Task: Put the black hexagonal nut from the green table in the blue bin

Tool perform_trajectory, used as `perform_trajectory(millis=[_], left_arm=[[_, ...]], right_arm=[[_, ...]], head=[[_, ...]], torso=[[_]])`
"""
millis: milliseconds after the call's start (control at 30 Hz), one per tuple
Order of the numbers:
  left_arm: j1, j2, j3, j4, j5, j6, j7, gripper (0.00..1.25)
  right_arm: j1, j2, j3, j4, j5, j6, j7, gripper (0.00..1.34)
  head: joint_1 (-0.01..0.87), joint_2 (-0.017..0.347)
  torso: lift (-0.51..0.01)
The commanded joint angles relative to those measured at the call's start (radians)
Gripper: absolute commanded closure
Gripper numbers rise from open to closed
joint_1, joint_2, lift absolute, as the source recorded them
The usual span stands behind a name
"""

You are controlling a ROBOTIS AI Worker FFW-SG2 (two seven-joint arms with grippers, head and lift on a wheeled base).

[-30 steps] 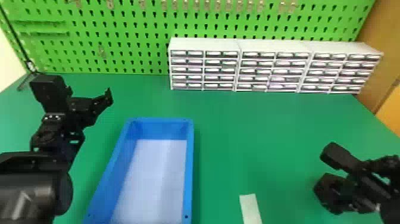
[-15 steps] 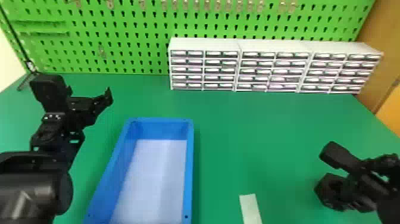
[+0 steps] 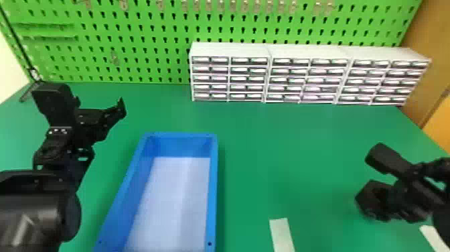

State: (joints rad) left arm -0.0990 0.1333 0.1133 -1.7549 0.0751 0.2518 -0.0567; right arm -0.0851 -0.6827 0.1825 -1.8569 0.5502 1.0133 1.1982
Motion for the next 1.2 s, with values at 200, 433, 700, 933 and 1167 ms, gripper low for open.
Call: perform_trajectory(millis=[200, 433, 700, 933, 1167], left_arm=[[0.002, 0.000, 0.000, 0.000, 0.002, 0.000, 0.000, 0.17], [0.002, 0.000, -0.001, 0.000, 0.003, 0.000, 0.000, 0.17], [0.002, -0.001, 0.000, 0.000, 0.003, 0.000, 0.000, 0.17], [-0.002, 0.000, -0.001, 0.000, 0.003, 0.000, 0.000, 0.17], [-0.001, -0.001, -0.003, 0.000, 0.005, 0.000, 0.003, 0.17]], right_arm=[[-0.068, -0.012, -0.024, -0.010, -0.096, 0.008, -0.002, 1.10], [-0.113, -0.017, -0.035, -0.010, -0.230, 0.013, -0.039, 1.10], [-0.168, -0.017, -0.035, -0.010, -0.429, 0.019, -0.101, 1.10], [-0.219, 0.003, -0.014, -0.010, -0.590, 0.016, -0.167, 1.10], [-0.268, 0.023, 0.028, -0.004, -0.770, -0.010, -0.252, 1.10]], head=[[0.683, 0.028], [0.683, 0.028], [0.683, 0.028], [0.683, 0.028], [0.683, 0.028]], torso=[[-0.096], [-0.096], [-0.096], [-0.096], [-0.096]])
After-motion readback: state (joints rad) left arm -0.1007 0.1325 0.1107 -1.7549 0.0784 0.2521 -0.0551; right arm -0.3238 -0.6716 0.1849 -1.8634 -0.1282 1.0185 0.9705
